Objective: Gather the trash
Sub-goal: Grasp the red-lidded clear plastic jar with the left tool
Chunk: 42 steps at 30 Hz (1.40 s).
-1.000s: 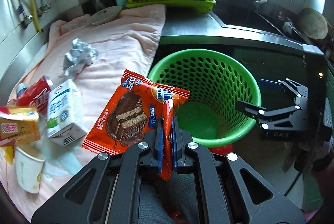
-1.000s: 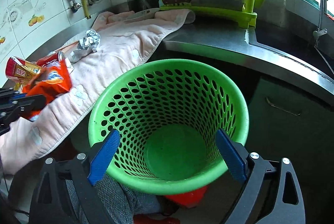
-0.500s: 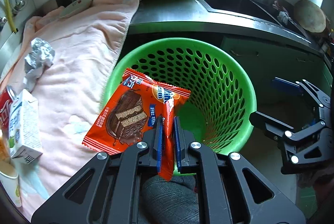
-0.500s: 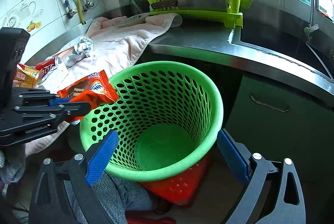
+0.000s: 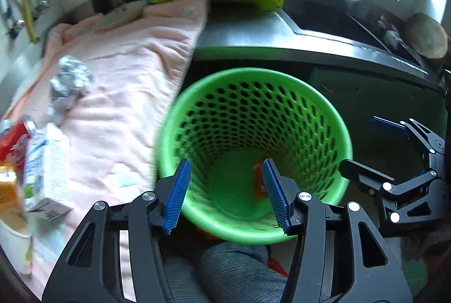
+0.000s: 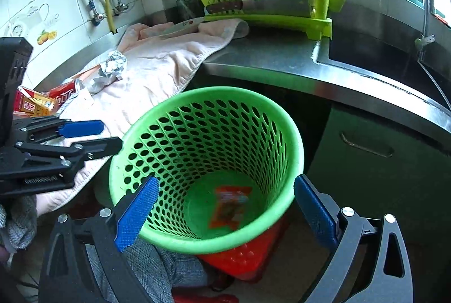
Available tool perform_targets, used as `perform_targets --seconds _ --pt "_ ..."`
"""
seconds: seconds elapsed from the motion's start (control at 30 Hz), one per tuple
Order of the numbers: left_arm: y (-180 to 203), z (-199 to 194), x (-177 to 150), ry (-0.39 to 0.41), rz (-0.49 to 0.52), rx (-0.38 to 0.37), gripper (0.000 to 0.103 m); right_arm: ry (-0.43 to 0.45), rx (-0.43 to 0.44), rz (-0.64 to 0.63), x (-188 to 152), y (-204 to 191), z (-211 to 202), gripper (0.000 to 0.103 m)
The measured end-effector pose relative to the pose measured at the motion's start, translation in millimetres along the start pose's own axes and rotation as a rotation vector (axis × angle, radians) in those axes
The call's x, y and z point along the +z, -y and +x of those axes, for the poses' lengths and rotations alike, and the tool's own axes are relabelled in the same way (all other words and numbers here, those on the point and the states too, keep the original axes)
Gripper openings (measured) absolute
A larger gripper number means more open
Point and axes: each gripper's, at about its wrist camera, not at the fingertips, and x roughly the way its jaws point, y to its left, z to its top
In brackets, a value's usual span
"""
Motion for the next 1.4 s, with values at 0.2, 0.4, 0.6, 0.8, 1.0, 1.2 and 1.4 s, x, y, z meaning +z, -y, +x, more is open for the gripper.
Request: perform_targets --seconds 0.2,0.4,0.6,0.8,1.0,1.2,1.4 --pt "-30.0 -38.6 -3.0 0.054 -0.048 0.112 0.054 0.006 0.042 -0.006 10.6 -17.6 4.4 0.093" --pt "-77.6 -86.0 -8.5 0.129 -0.12 0.228 0.063 0.007 0.1 -0.03 21.5 -46.0 11.4 0.093" --pt "-140.9 -129.5 -18.5 0.191 -0.213 0.325 0.076 0.006 0.151 -0.086 32.5 -81.5 17.3 0.093" --pt "-202.9 -157.9 -32.1 0.214 -0.261 0.419 0.088 0.012 0.189 -0.121 43.1 -113.8 23.4 0.093" --pt "-262.5 -167.7 -45.6 0.222 -0.325 0.377 0.095 0.002 0.21 -0.147 54.0 -146.2 32.8 0.093" --pt "-295.8 -157.7 -54.0 0.213 -0.327 0.286 0.098 -0.014 0.226 -0.185 60.7 -180.0 43.0 0.093" --pt "-315.3 -140.5 -58.7 0.179 -0.311 0.186 0.098 -0.026 0.24 -0.225 66.4 -207.3 51.9 0.093"
